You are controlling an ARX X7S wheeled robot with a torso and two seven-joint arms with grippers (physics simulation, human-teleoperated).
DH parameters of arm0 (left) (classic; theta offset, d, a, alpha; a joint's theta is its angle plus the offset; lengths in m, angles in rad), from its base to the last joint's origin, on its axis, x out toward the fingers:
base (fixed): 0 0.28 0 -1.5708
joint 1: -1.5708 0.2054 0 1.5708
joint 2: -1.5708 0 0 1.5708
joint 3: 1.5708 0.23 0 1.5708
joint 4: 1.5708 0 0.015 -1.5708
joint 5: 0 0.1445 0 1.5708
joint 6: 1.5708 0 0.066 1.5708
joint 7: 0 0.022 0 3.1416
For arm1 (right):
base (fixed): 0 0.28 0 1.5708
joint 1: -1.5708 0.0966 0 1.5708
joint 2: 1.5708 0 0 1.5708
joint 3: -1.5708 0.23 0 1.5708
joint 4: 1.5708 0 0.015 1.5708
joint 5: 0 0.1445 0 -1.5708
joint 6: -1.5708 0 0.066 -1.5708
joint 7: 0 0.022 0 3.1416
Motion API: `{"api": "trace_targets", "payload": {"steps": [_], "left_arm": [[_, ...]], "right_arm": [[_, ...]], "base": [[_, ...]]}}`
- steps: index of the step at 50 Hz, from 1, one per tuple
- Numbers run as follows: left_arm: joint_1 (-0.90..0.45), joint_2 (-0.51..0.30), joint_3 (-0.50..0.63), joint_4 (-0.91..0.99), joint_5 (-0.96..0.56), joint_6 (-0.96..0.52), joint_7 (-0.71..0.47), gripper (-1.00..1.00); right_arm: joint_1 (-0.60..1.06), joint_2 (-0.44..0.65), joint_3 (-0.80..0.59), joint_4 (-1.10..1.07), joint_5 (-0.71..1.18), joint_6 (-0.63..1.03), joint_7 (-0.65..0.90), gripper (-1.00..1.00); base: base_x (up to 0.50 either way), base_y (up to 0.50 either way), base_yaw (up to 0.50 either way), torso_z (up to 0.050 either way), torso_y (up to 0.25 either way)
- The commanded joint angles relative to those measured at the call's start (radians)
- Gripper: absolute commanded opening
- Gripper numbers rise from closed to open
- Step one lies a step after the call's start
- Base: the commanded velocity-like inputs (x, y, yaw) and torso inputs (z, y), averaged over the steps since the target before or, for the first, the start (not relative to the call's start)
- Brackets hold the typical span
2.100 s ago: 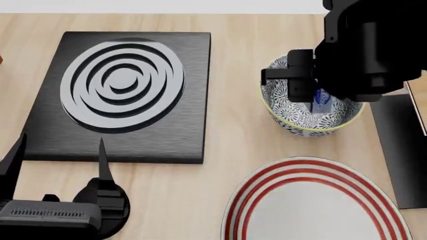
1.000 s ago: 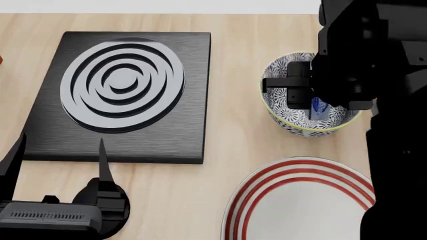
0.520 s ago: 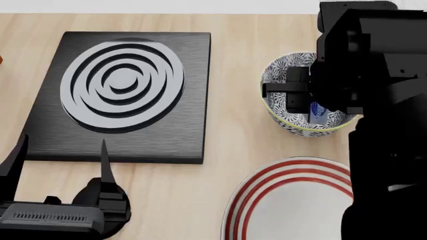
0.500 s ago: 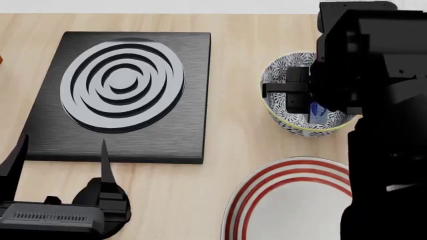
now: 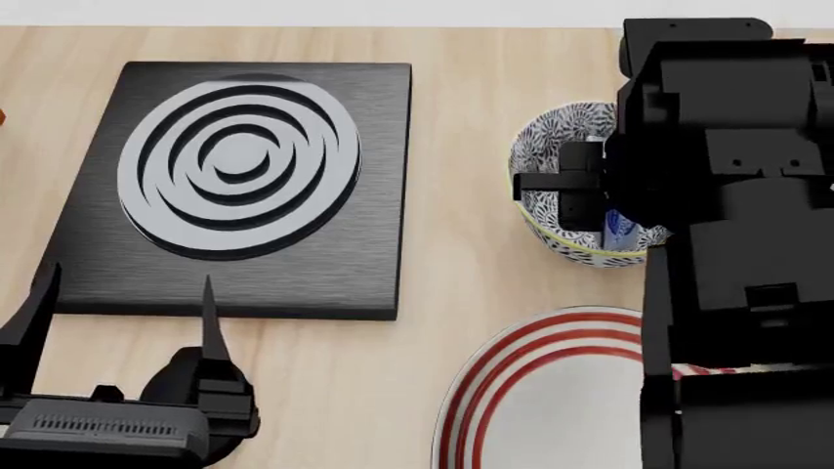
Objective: Pick up the cream cheese and put it in the bowl.
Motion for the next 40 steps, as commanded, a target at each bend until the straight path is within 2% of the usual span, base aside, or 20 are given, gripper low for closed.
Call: {"api": "trace_targets", "payload": {"steps": [1,10,29,30,40], "left_arm": [[0.001,0.002,0.001,0.001,0.006,-0.003,0.0,1.0],[0.001,0.002,-0.001,0.002,0.007,-0.007,0.0,1.0],[0.004,0.0,-0.006,0.005,0.006,-0.002,0.001,1.0],[0.005,0.0,-0.006,0.005,0.008,-0.002,0.0,1.0],[0.005,0.001,-0.009,0.002,0.004,-0.001,0.004,1.0]], "right_arm": [[-0.007,-0.015,0.144,-0.001,-0.192,0.005,-0.047,-1.0],[-0.016,-0.019,0.196,-0.001,-0.244,0.005,-0.052,-1.0],[-0.032,-0.026,0.212,-0.001,-0.287,0.001,-0.064,-1.0],[-0.034,-0.027,0.21,-0.001,-0.29,0.005,-0.057,1.0],[0.015,-0.022,0.216,-0.001,-0.29,-0.01,-0.049,1.0]], "base": [[0.0,0.0,0.0,0.0,0.0],[0.0,0.0,0.0,0.0,0.0],[0.0,0.0,0.0,0.0,0.0],[0.0,0.0,0.0,0.0,0.0],[0.0,0.0,0.0,0.0,0.0]]}}
